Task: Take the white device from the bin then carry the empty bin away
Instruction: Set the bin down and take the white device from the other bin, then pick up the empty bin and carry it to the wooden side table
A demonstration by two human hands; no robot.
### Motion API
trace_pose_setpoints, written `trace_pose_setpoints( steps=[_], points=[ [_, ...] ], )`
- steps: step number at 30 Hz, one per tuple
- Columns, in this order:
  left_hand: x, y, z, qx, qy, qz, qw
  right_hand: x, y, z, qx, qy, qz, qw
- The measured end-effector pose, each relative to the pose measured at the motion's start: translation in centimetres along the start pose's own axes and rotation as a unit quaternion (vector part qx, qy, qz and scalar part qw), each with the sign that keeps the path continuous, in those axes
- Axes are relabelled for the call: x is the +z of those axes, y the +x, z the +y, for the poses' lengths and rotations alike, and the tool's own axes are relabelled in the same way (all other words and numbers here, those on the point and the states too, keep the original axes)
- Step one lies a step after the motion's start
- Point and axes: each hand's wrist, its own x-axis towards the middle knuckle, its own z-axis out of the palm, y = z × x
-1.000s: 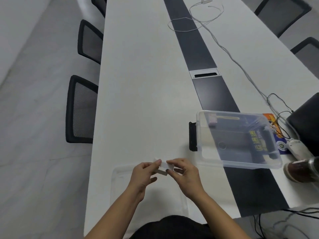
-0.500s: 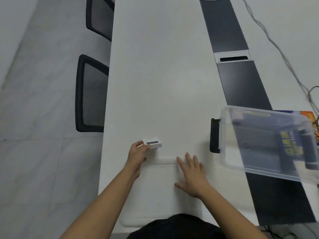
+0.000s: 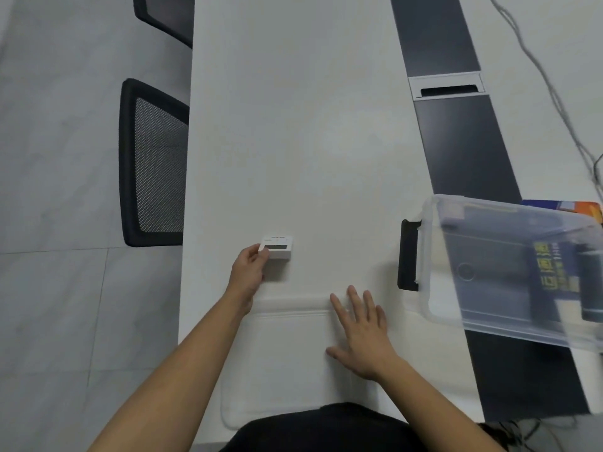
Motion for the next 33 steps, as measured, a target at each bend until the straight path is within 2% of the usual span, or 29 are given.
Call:
trace_pose_setpoints(
  steps=[7,11,14,16,18,20,23,26,30,33],
  points=[
    [-0.7,-0.6,-0.6,-0.001,0.008,0.019,1.0,-0.3,-0.1,-0.2,0.003,0.023,0.009,1.0],
    [-2.2,-2.3,-1.7,0.018,0.071,0.079,0.994,-0.4,-0.7,-0.4,0.035,0.116,0.068,0.99],
    [-3.1,-4.7,-3.8,0.027,0.167,0.176,0.97,-0.3,-1.6,-0.6,0.111,0.246,0.116,0.956],
    [-3.2,-6.9,-5.5,-0.022,0.19,0.207,0.96,-0.2,-2.3,-0.7,0.181,0.302,0.118,0.929],
    [-3.2,-8.9,-7.4,-0.086,0.194,0.193,0.958,0.0,-2.9,-0.8,0.234,0.329,0.101,0.909],
    [-3.3,-10.6,-9.2,-0.1,0.21,0.158,0.96,0.3,-3.6,-0.9,0.26,0.36,0.074,0.893],
    [-4.3,-11.4,-10.6,-0.069,0.195,0.14,0.968,0.4,-4.6,-0.9,0.257,0.421,0.059,0.868],
    [-5.4,-12.0,-10.0,-0.011,0.154,0.155,0.976,-0.3,-5.7,-1.2,0.23,0.476,0.098,0.843],
    [-5.7,-13.9,-7.6,0.133,0.106,0.204,0.964,-2.4,-8.0,-2.9,0.165,0.513,0.211,0.816],
    [-4.5,-15.6,-4.7,0.236,0.024,0.231,0.944,-5.0,-10.5,-4.2,0.109,0.541,0.324,0.768]
  ],
)
